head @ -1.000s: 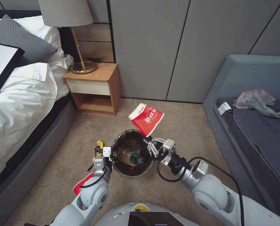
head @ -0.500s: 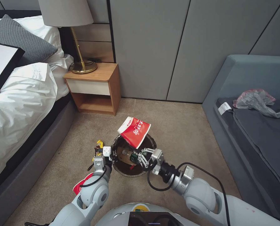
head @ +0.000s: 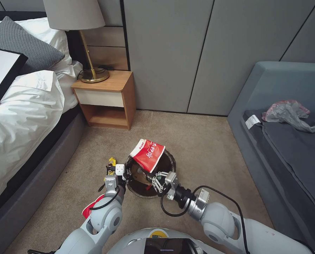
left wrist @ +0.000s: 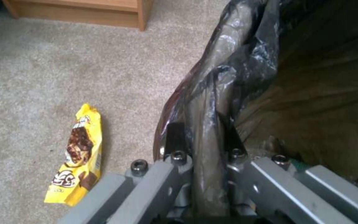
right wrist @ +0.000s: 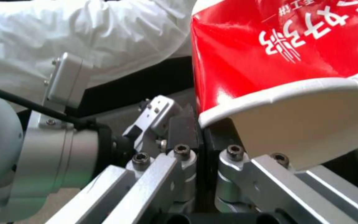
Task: Pick up the trash bin, then pick up the garbage from the floor and place it into the trash bin.
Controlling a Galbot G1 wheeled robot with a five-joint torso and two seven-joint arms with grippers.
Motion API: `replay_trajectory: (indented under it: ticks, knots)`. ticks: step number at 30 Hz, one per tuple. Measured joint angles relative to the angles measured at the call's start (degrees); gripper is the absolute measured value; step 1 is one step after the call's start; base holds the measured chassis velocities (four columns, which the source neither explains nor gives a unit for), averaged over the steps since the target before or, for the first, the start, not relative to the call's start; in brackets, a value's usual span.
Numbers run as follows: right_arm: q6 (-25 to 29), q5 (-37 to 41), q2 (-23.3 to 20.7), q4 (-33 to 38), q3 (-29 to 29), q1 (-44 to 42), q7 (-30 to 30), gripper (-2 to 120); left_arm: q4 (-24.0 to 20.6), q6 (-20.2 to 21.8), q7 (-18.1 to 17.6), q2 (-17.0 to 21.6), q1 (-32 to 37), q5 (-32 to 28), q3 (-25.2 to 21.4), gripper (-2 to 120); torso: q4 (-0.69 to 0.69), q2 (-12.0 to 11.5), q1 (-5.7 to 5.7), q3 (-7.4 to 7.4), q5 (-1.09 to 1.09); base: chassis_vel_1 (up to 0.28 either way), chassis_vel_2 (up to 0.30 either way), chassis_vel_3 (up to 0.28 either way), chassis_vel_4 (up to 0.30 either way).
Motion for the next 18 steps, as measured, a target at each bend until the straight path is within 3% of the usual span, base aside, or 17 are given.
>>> replay_trajectory:
  ticks: [14, 18]
  knots:
    - [-0.3, -0.5, 0.3, -2.4, -2.9, 0.9, 0.9, -1, -0.2, -0.1, 0.0, -0.3, -0.1, -0.1, -0.1, 0, 0.00, 0.0, 0.00, 0.00, 0.00, 0.000, 0.000, 0.000, 0.000]
    - [-0.8, -0.6, 0.2, -2.4, -3.6, 0.9, 1.5, 13, -0.2, -0.1, -0.1, -0.4, -0.1, -0.1, 0.0, 0, 0.00, 0.0, 0.00, 0.00, 0.00, 0.000, 0.000, 0.000, 0.000]
